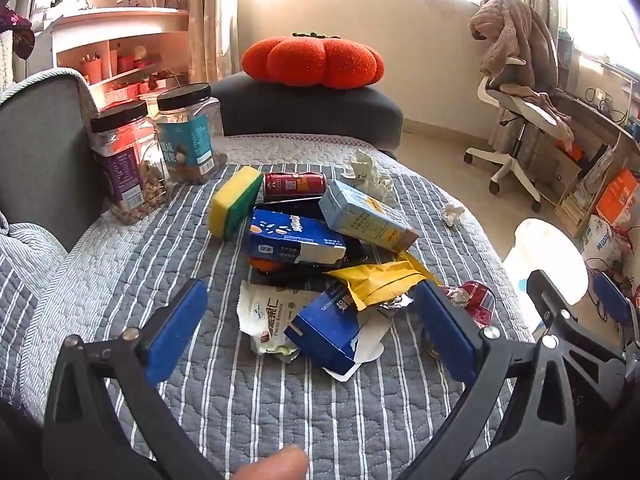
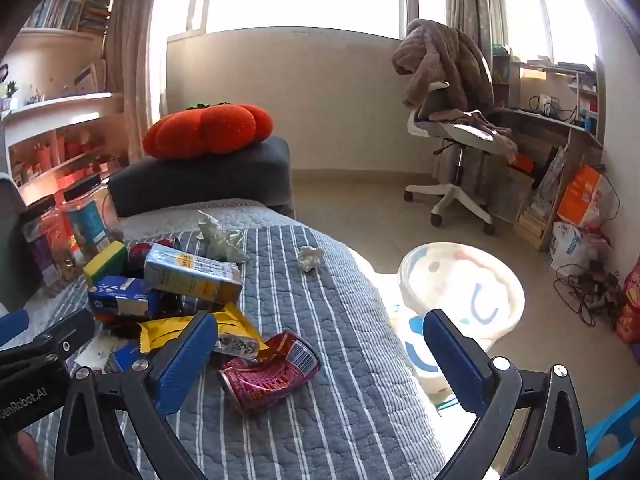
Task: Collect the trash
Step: 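Move both tools toward the pile of trash on the bed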
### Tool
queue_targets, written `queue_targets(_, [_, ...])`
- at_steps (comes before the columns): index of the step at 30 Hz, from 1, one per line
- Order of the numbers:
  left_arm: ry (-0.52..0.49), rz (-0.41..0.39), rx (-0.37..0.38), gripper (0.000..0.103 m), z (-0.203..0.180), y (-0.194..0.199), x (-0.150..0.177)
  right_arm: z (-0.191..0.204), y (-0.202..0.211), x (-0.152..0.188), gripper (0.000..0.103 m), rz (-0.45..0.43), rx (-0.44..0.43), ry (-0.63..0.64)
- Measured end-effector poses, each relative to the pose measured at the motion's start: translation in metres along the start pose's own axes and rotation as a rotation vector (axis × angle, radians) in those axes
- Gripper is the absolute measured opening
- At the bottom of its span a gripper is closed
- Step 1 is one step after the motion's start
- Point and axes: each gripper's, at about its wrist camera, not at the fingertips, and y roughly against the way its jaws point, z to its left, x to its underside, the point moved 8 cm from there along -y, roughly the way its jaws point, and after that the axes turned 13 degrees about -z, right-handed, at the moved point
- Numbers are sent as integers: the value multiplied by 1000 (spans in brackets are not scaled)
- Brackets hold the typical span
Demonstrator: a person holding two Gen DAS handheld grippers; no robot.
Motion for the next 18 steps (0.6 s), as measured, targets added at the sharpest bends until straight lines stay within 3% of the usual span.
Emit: queue_targets(18, [15,22,5,103,6,-4,6,-1,0,0,103,-6,15,8])
